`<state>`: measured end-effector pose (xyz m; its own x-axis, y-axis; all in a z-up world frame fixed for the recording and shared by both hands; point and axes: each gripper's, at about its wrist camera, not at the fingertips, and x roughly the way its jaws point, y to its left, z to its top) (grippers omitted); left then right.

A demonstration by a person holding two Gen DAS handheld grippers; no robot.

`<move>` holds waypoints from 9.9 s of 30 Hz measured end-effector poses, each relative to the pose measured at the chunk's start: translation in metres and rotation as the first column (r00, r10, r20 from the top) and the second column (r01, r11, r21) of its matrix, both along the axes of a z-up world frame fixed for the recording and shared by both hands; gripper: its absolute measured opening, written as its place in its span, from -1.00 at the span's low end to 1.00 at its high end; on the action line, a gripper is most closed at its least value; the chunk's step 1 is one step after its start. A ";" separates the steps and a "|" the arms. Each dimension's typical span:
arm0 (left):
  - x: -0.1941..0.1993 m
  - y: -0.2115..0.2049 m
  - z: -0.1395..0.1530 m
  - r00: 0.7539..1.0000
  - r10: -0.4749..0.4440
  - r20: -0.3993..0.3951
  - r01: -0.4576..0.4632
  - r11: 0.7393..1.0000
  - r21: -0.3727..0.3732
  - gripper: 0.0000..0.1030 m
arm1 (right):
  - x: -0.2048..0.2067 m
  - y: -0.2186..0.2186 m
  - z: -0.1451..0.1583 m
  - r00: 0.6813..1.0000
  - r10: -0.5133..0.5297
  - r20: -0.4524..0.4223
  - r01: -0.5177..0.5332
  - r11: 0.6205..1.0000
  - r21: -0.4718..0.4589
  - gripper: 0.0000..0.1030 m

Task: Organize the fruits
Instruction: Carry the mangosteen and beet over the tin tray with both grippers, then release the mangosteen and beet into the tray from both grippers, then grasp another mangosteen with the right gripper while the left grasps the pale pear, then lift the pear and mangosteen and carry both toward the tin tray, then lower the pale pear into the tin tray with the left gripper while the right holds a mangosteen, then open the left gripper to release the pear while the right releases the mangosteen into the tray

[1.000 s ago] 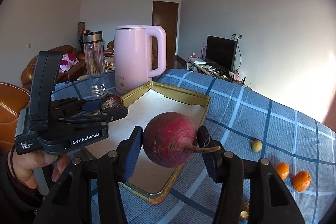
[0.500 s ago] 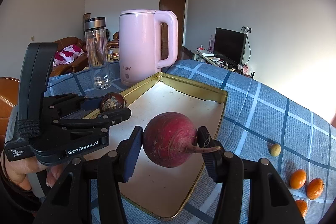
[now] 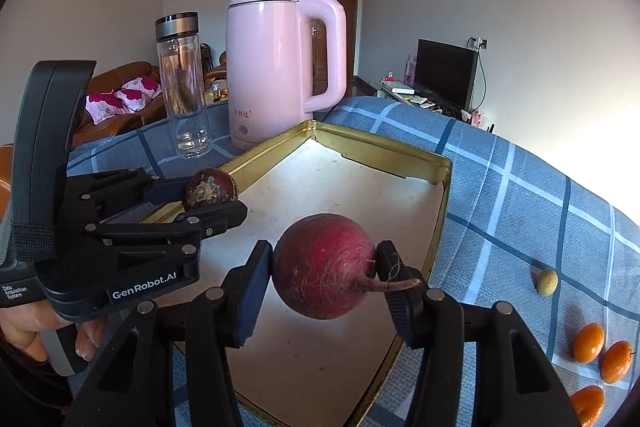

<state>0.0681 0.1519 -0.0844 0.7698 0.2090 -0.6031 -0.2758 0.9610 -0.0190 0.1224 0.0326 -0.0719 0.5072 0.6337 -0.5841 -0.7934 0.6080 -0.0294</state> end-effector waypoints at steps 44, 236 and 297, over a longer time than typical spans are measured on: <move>-0.038 -0.121 0.023 0.960 -0.253 0.118 0.252 0.967 0.027 0.57 | -0.051 -0.202 -0.015 0.941 -0.325 -0.099 0.332 0.941 0.070 0.33; -0.048 -0.105 0.040 0.949 -0.230 0.215 0.217 0.973 0.083 -0.42 | -0.065 -0.167 0.059 0.956 -0.185 0.229 0.123 0.958 0.261 -0.15; -0.009 -0.033 -0.003 0.996 -0.073 -0.054 0.078 0.993 0.091 -0.38 | -0.021 -0.027 -0.013 0.997 0.036 -0.073 -0.038 0.999 -0.025 -0.15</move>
